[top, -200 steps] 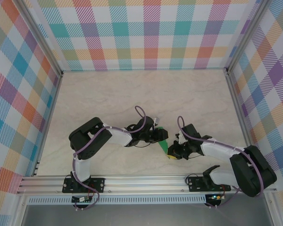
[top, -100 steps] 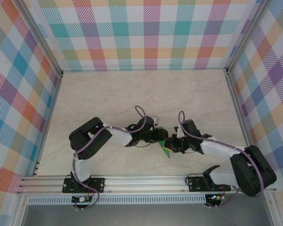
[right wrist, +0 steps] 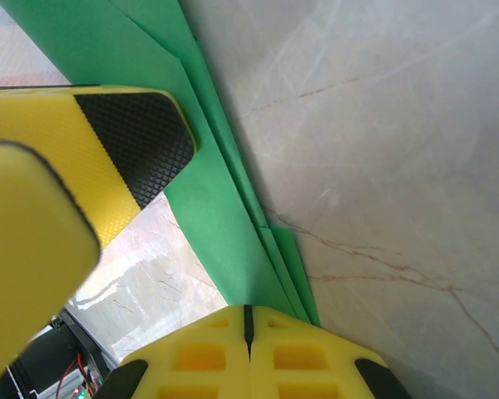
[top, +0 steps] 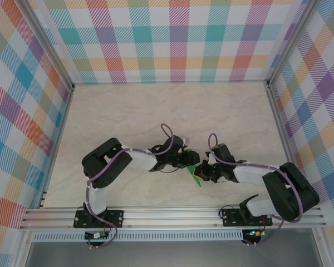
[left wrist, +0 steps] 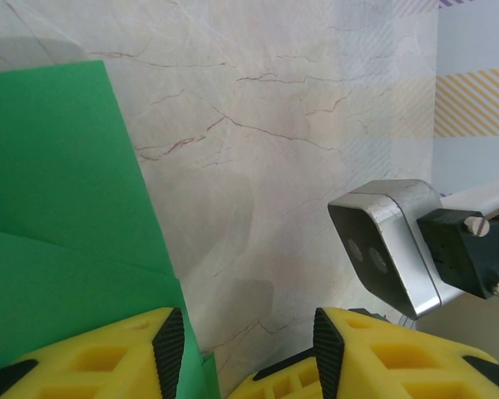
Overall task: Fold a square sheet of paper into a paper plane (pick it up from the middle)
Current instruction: Fold the wing for the fifth time at the center of the table.
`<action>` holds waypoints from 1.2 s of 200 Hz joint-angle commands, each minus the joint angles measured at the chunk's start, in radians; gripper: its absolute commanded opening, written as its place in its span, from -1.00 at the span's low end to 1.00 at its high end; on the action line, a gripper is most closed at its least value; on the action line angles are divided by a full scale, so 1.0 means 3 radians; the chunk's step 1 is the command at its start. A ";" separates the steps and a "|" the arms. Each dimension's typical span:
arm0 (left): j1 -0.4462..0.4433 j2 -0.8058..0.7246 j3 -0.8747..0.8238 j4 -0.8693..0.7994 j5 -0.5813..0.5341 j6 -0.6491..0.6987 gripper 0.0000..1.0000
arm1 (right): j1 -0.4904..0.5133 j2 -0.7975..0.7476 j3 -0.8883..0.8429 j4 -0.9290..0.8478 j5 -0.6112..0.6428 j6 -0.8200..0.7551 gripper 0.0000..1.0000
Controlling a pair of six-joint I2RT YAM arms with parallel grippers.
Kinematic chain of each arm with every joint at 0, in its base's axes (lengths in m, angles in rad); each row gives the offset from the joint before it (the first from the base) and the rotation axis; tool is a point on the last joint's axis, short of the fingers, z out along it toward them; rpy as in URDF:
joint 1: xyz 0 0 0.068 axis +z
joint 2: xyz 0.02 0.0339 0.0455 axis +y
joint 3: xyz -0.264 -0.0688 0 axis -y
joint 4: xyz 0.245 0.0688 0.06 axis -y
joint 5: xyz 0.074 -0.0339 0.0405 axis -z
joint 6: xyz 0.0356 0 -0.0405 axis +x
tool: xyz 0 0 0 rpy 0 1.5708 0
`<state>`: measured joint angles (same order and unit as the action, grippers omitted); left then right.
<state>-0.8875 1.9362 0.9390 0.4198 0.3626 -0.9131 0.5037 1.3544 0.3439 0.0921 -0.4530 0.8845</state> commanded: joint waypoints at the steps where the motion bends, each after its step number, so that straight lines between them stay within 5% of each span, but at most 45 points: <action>1: 0.0059 -0.0044 0.0112 -0.0361 -0.0109 0.0249 -0.01 | -0.0012 0.0092 -0.0200 -0.0422 0.0264 -0.0110 -0.90; 71: 0.0152 -0.0008 0.0161 -0.0543 -0.0207 0.0468 -0.17 | -0.0028 0.0210 -0.0169 -0.0352 0.0186 -0.0130 -0.90; 240: 0.0660 0.0120 0.0120 -0.0388 0.0000 0.0930 -0.10 | -0.0109 -0.0022 -0.0241 -0.0629 0.0039 -0.0331 -0.94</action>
<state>-0.7338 1.9362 0.9722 0.3241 0.4076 -0.7071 0.4820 1.3445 0.3271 0.1001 -0.4759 0.8204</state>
